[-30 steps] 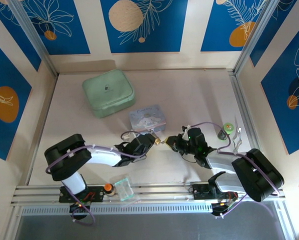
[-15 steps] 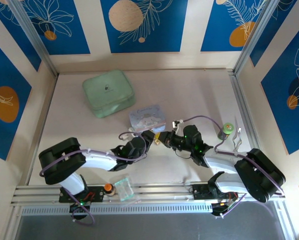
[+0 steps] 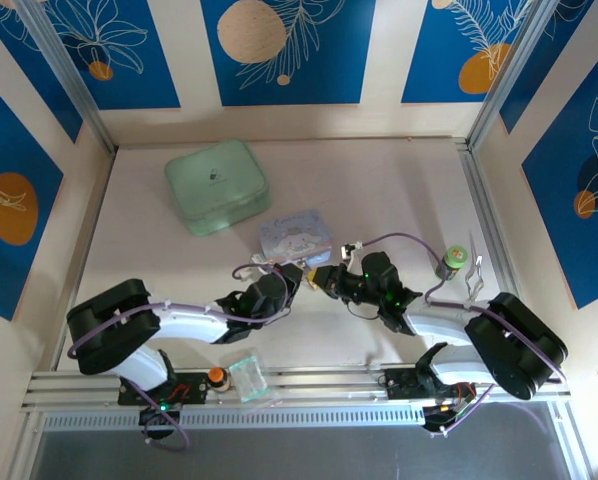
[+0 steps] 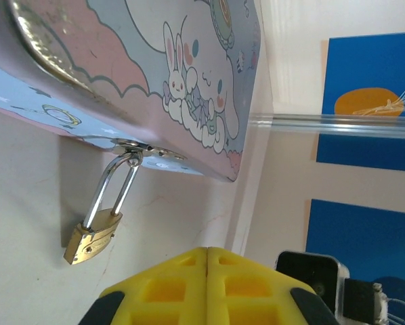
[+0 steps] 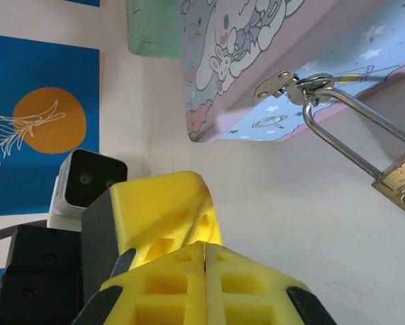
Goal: Unlock a padlock with a key
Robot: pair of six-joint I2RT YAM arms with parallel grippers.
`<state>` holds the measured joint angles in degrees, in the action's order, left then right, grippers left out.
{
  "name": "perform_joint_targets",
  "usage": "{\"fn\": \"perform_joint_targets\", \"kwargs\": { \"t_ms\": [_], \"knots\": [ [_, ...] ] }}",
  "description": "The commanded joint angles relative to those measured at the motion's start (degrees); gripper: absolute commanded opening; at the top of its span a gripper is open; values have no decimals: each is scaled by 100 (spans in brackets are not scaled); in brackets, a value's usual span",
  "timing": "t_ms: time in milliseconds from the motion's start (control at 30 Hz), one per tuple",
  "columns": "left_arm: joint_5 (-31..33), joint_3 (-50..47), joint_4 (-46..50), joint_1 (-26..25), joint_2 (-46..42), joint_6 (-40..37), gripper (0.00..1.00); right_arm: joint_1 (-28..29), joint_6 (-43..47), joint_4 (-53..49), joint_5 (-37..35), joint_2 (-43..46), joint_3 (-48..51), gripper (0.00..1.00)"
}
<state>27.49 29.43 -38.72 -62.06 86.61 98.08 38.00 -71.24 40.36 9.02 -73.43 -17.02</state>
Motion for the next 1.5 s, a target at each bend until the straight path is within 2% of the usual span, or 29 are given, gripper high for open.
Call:
{"fn": "perform_joint_targets", "kwargs": {
  "t_ms": [0, 67, 133, 200, 267, 300, 367, 400, 533, 567, 633, 700, 833, 933, 1100, 1200, 1467],
  "knots": [
    [5, -63, 277, 26, -332, -718, 0, -351, 454, -193, 722, 53, -308, 62],
    [-305, 104, 693, 225, -574, -1520, 0, -782, 792, -873, 1186, 243, -513, 88],
    [-564, 596, 1863, 420, -899, -2644, 0, -1147, 1254, -1611, 1479, 489, -749, 91],
    [-482, 1083, 2629, 423, -1139, -4187, 0, -1401, 1810, -2229, 1728, 669, -1019, 92],
    [-257, 1753, 3894, 414, -1244, -5294, 0, -1564, 2441, -2834, 1950, 791, -1324, 92],
    [-289, 1905, 4106, 414, -1294, -5906, 0, -1626, 2674, -2878, 2174, 840, -1401, 92],
    [-414, 1931, 4127, 414, -1480, -6615, 0, -1705, 2926, -2610, 2590, 897, -1436, 89],
    [-669, 1789, 3813, 442, -1631, -6907, 0, -1698, 2981, -2332, 2803, 930, -1410, 87],
    [-2091, 1333, 2774, 518, -2233, -7829, 0, -1550, 2891, -1155, 3413, 932, -1397, 82],
    [-2266, 1278, 2674, 547, -2363, -7898, 0, -1490, 2852, -920, 3513, 919, -1407, 80],
    [-3099, 1142, 2379, 839, -2578, -7799, 0, -1334, 2859, -537, 3601, 918, -1417, 74],
    [-3763, 1053, 2127, 1151, -2711, -7596, 0, -1189, 3047, -555, 3640, 913, -1498, 69],
    [-4292, 878, 1578, 1440, -2910, -7229, 0, -985, 3140, -604, 3766, 839, -1634, 56],
    [-4629, 846, 1175, 1468, -2887, -6931, 0, -879, 3031, -314, 3698, 856, -1557, 51],
    [-4916, 814, 786, 1472, -2760, -6602, 0, -674, 3143, -267, 3471, 879, -1593, 45],
    [-5096, 922, 892, 1466, -2669, -6573, 0, -662, 3130, -175, 3398, 908, -1561, 44],
    [-5015, 804, 729, 1462, -2588, -6361, 0, -587, 3108, -149, 3249, 1054, -1489, 43]
  ]
}}
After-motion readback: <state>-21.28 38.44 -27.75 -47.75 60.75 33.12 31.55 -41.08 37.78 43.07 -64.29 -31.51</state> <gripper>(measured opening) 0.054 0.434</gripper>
